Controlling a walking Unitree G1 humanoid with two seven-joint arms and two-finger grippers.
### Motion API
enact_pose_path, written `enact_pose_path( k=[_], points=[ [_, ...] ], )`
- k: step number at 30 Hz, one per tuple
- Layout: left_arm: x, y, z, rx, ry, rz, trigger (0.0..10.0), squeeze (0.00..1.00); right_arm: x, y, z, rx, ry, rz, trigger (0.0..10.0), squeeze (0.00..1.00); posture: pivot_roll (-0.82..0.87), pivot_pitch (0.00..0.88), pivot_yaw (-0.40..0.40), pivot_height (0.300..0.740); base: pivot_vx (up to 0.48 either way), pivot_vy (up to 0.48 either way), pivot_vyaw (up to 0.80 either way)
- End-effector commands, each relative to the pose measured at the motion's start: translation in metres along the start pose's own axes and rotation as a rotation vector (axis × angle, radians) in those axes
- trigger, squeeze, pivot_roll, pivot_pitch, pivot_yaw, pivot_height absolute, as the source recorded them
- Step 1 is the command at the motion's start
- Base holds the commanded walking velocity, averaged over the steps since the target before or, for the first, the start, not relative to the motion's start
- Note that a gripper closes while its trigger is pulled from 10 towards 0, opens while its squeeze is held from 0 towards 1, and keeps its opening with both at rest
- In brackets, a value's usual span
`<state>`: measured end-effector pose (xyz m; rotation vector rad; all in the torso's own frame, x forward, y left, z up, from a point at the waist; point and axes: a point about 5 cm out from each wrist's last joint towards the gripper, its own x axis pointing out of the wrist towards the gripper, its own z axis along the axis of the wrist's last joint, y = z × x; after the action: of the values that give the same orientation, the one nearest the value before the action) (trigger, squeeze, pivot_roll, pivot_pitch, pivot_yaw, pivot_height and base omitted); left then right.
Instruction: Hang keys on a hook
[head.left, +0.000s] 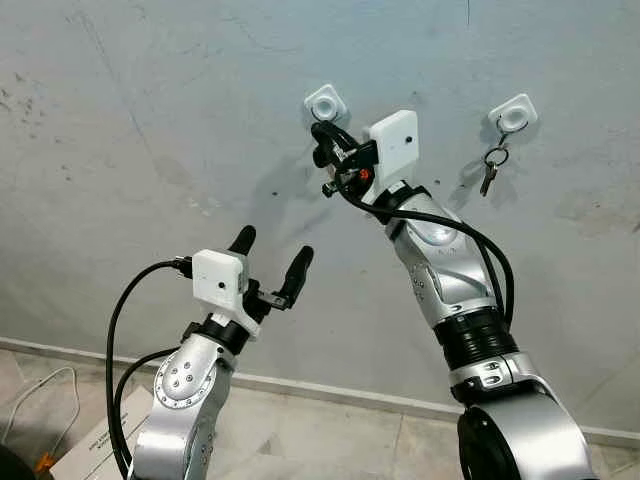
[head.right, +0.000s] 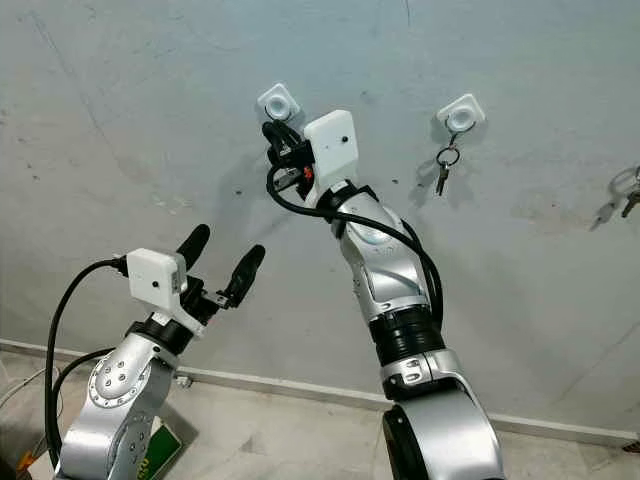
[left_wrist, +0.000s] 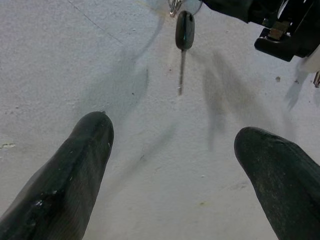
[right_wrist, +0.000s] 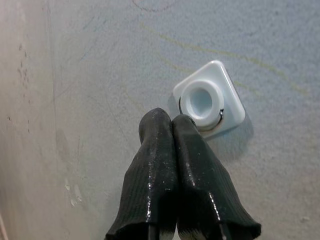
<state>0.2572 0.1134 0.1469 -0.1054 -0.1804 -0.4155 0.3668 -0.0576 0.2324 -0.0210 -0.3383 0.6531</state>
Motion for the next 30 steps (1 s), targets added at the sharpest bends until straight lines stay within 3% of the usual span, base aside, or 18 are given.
enact_pose_path(
  k=[1, 30],
  points=[
    [0.0005, 0.0005, 0.0041, 0.006, -0.010, 0.004, 10.0, 0.00, 0.0046, 0.0011, 0.0047, 0.004, -0.017, 0.001, 10.0, 0.00, 0.04, 0.000, 0.060, 0.740, 0.000, 0.000, 0.00],
    [0.0015, -0.0012, 0.0002, 0.007, 0.005, 0.002, 10.0, 0.00, 0.0046, -0.0086, -0.0047, 0.118, 0.008, -0.112, 10.0, 0.00, 0.03, 0.000, 0.059, 0.740, 0.000, 0.000, 0.00]
  ],
)
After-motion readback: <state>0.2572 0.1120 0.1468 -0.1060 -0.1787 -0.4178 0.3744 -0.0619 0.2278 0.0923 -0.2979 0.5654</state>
